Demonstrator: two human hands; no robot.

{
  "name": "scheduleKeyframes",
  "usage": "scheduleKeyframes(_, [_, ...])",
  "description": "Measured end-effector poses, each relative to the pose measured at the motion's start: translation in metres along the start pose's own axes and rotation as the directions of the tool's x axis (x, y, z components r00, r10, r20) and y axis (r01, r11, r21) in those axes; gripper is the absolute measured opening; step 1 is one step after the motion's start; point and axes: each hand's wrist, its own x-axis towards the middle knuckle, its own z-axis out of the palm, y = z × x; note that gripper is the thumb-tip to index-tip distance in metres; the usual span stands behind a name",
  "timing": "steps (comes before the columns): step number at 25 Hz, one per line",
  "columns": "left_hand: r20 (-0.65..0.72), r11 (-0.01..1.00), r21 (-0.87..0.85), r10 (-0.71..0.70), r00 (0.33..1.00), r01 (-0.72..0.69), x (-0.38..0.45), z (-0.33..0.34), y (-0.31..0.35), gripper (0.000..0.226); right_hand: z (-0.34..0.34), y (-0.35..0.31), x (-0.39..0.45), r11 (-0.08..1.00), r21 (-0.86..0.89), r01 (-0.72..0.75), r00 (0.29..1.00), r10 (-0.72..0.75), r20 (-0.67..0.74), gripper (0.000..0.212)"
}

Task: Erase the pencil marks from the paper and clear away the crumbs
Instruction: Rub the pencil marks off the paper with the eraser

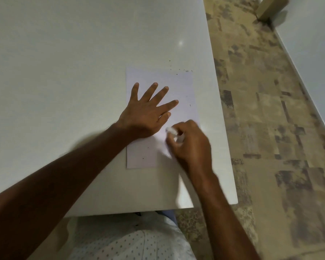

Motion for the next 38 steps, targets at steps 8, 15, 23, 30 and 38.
scheduleKeyframes(8, [0.006,0.998,-0.066,-0.018,1.000,0.018,0.002,-0.001,-0.004,0.052,-0.007,-0.041,-0.053,0.444,0.654,-0.613,0.748,0.059,0.661,0.016])
scheduleKeyframes(15, [0.012,0.994,-0.094,-0.053,0.999,0.054,0.004,-0.006,-0.002,0.054,-0.024,-0.015,0.010,0.245,0.868,-0.433,0.884,0.306,0.355,0.008])
scheduleKeyframes(23, [0.015,0.992,-0.116,-0.052,0.999,0.053,0.006,-0.003,-0.005,0.053,-0.019,-0.008,0.022,0.235,0.848,-0.475,0.858,0.338,0.386,0.007])
scheduleKeyframes(30, [-0.001,0.994,-0.096,-0.045,0.999,0.044,0.004,-0.003,-0.004,0.053,-0.010,-0.002,-0.002,0.374,0.745,-0.552,0.831,0.173,0.528,0.018])
scheduleKeyframes(38, [-0.016,1.000,0.024,-0.003,1.000,0.003,0.000,0.003,0.000,0.057,-0.014,0.008,-0.010,0.960,0.236,-0.154,0.985,0.129,0.119,0.011])
